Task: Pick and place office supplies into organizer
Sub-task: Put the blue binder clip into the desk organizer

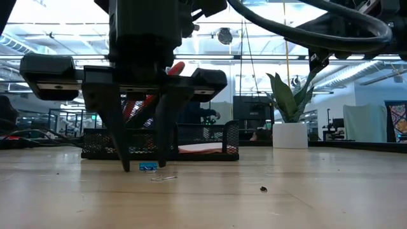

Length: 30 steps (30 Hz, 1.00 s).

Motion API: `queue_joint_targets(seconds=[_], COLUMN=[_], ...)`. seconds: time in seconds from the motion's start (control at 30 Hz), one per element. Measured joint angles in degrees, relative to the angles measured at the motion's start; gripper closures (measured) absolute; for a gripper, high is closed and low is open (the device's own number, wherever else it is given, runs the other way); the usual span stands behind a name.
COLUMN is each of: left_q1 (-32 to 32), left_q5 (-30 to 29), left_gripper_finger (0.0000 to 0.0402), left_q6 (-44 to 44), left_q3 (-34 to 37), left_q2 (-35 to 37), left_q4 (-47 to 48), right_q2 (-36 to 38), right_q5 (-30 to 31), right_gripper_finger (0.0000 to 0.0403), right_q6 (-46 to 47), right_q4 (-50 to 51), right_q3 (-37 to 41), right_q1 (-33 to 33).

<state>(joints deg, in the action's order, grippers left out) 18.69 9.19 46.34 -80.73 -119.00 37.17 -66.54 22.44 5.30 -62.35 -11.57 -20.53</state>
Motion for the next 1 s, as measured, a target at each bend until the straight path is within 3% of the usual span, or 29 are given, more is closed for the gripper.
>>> queue_joint_targets(seconds=[0.33, 0.5, 0.67, 1.0], left_q1=[-0.43, -0.19, 2.43, 8.25], left_q5=[0.75, -1.09, -9.72, -30.32], left_gripper_finger=[0.0351, 0.0361, 0.0339, 0.0345], left_q6=[-0.97, -2.77, -5.55, -12.39], left_q3=[0.15, 0.15, 0.13, 0.44], left_q2=[-0.13, -0.18, -0.03, 5.7], left_q4=[0.04, -0.05, -0.15, 2.33], right_q2=[0.0, 0.0, 0.0, 0.0], right_q5=[-0.02, -0.02, -0.02, -0.04], right_gripper_finger=[0.0399, 0.0399, 0.0399, 0.0399], right_q6=[0.0, 0.0, -0.05, -0.02], right_q4=[0.0, 0.0, 0.0, 0.0], right_q3=[0.0, 0.0, 0.0, 0.0], right_q1=[0.0, 0.0, 0.0, 0.0])
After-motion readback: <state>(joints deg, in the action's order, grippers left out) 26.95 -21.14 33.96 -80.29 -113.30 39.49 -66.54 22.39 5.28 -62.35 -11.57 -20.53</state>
